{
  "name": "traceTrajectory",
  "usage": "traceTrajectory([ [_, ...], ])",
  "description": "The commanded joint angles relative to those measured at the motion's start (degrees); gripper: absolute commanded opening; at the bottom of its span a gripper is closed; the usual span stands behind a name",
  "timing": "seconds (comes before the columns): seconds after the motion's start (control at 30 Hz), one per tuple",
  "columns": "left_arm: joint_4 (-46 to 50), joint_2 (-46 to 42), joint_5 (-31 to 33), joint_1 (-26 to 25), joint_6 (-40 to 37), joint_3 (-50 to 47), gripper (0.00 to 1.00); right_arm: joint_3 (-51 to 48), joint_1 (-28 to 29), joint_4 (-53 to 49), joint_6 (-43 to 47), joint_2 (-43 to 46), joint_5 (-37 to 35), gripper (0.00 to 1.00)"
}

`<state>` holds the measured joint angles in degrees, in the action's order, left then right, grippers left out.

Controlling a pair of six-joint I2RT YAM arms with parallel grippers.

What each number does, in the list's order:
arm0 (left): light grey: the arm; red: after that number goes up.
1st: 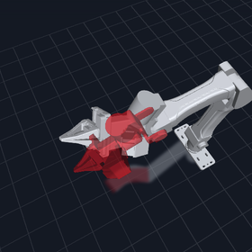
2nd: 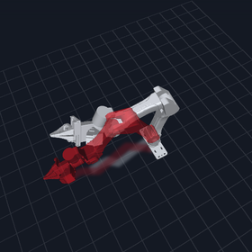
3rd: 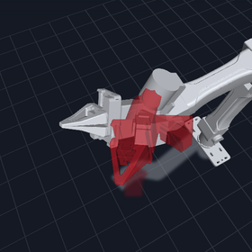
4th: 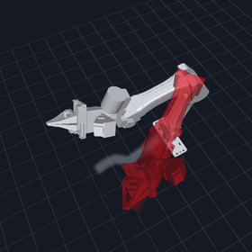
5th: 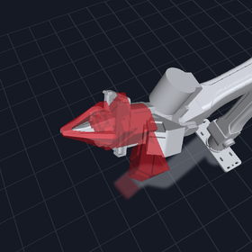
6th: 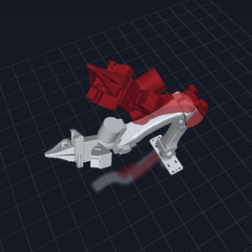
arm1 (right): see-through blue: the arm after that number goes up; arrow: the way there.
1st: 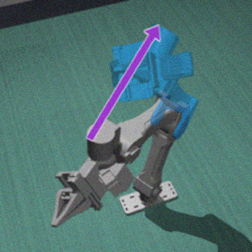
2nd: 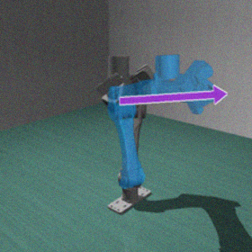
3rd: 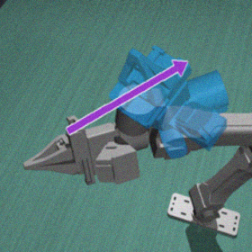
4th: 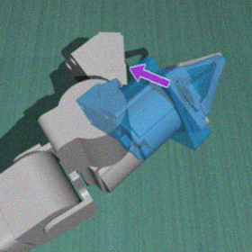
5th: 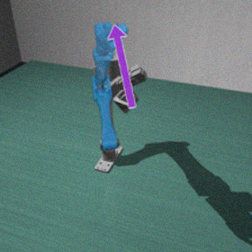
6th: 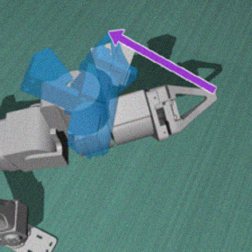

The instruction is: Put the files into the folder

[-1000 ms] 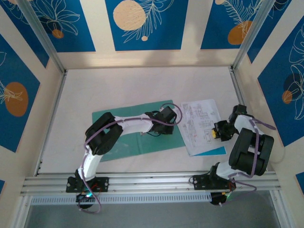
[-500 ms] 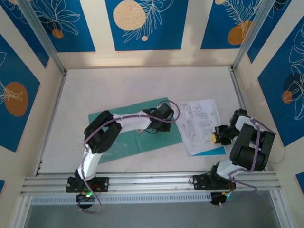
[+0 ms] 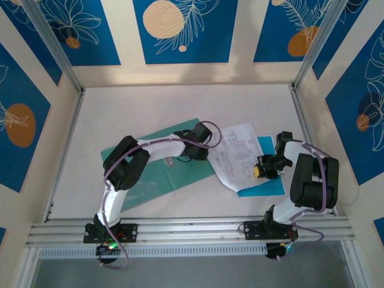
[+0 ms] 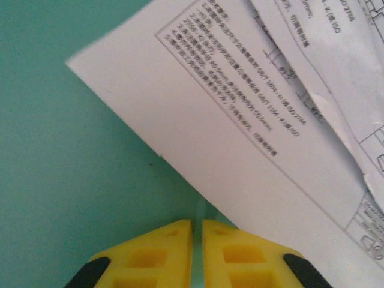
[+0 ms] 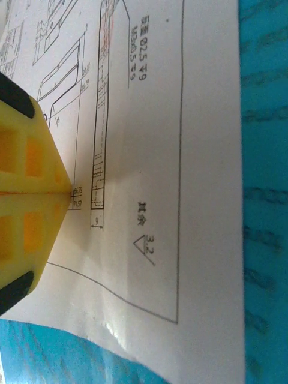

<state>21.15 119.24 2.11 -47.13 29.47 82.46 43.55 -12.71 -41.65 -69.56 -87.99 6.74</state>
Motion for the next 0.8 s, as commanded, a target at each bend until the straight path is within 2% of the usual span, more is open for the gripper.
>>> traceTrajectory([
  [0.0,3.00,-3.08,0.49,0.03,-1.71,1.43,0.16,-0.25,-2.27,-2.09,0.75,3.10,-5.28,0.09],
  [0.13,4.60,-5.83,2.43,-0.49,0.57,2.23,0.34,1.09,-3.66,-3.53,4.77,8.25,-7.20,0.12],
  [0.3,6.00,-11.76,4.58,-0.34,6.95,-2.79,0.42,2.07,-1.47,-6.25,8.77,15.51,-11.01,0.18],
  [0.43,4.41,-14.68,-0.24,-0.39,12.84,-9.12,0.43,1.61,6.05,-6.42,12.51,19.23,-10.88,0.33],
  [0.53,-4.37,-16.46,-5.68,-1.57,19.13,-15.18,0.47,1.50,12.59,-7.23,12.93,19.08,-11.06,0.45],
  [0.63,-10.32,-14.45,-9.61,-5.07,24.65,-14.43,0.52,-0.31,12.88,-3.20,14.06,17.98,-6.06,0.50],
  [0.77,-14.81,-10.83,-9.09,-9.59,33.30,-11.42,0.56,1.40,9.75,0.20,17.50,12.05,-0.43,0.50],
])
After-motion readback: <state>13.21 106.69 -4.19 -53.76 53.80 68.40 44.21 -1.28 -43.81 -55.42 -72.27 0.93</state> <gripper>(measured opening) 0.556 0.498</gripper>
